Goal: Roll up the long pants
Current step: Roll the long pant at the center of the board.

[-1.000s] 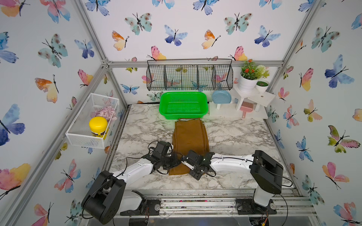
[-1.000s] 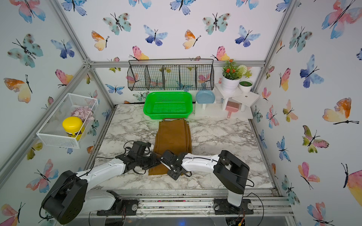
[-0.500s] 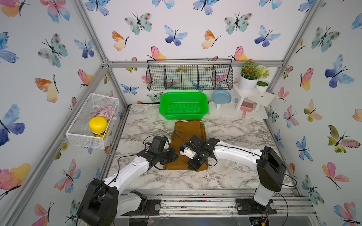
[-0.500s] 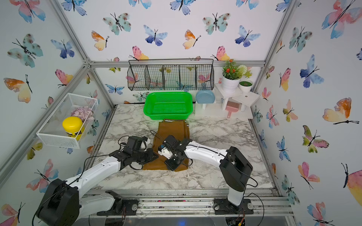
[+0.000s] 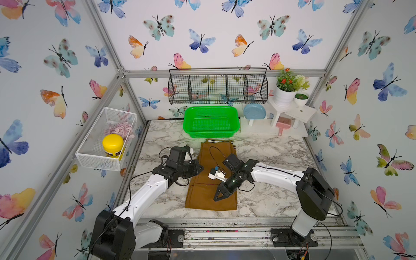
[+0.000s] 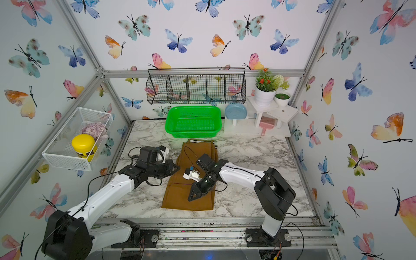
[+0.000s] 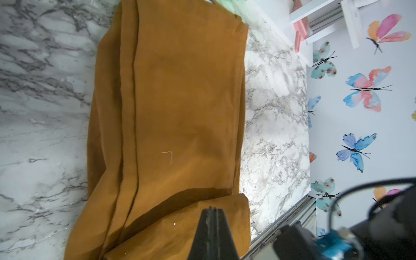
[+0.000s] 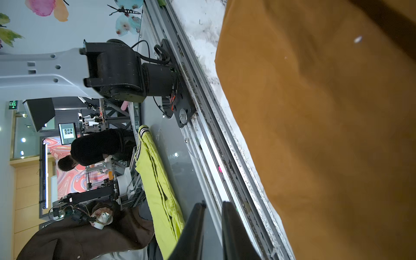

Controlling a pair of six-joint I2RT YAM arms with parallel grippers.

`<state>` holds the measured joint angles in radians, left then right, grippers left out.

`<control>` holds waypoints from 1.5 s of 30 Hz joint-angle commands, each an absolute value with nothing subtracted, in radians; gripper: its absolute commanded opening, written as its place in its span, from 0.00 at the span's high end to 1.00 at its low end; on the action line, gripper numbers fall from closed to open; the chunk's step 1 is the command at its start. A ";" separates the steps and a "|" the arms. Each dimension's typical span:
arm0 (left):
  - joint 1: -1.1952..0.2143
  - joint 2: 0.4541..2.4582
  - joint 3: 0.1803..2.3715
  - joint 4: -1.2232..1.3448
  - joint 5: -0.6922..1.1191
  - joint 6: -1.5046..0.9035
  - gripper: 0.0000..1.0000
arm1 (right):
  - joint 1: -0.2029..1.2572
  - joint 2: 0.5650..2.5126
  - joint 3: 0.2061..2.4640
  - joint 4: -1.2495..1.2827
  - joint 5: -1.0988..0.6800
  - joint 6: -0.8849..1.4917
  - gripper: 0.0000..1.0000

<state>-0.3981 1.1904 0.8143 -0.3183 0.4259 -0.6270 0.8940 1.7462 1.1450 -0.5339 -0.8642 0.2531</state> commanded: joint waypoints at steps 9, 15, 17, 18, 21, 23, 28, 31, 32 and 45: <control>-0.393 1.099 0.754 -0.356 0.519 -0.634 1.00 | 0.894 1.761 1.132 -0.497 -0.654 0.245 0.81; -0.394 1.037 0.640 -0.336 0.525 -0.636 1.00 | 0.936 1.601 1.105 -0.508 -0.334 0.188 0.49; -0.394 1.056 0.601 -0.320 0.543 -0.646 1.00 | 0.988 1.570 1.098 -0.529 -0.203 0.163 0.45; -0.394 1.070 0.584 -0.303 0.562 -0.655 1.00 | 1.025 1.559 1.094 -0.535 -0.150 0.155 0.43; -0.399 1.095 0.553 -0.265 0.589 -0.679 1.00 | 1.148 1.536 1.079 -0.539 0.026 0.139 0.41; -0.403 1.100 0.545 -0.254 0.588 -0.679 1.00 | 1.232 1.534 1.066 -0.538 0.121 0.127 0.41; -0.403 1.150 0.521 -0.222 0.581 -0.666 1.00 | 1.372 1.559 1.034 -0.538 0.260 0.084 0.41; -0.403 1.197 0.499 -0.172 0.573 -0.660 1.00 | 1.409 1.583 1.035 -0.546 0.275 0.078 0.41; -0.403 1.215 0.492 -0.160 0.570 -0.658 1.00 | 1.415 1.592 1.036 -0.546 0.275 0.077 0.40; -0.402 1.320 0.446 -0.066 0.571 -0.661 1.00 | 1.433 1.734 1.045 -0.456 0.323 0.045 0.40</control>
<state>-0.4011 1.3064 0.4587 -0.0811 0.5671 -0.6731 1.4273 1.7309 1.0348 -0.4923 0.3065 0.0574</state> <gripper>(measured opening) 0.042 0.600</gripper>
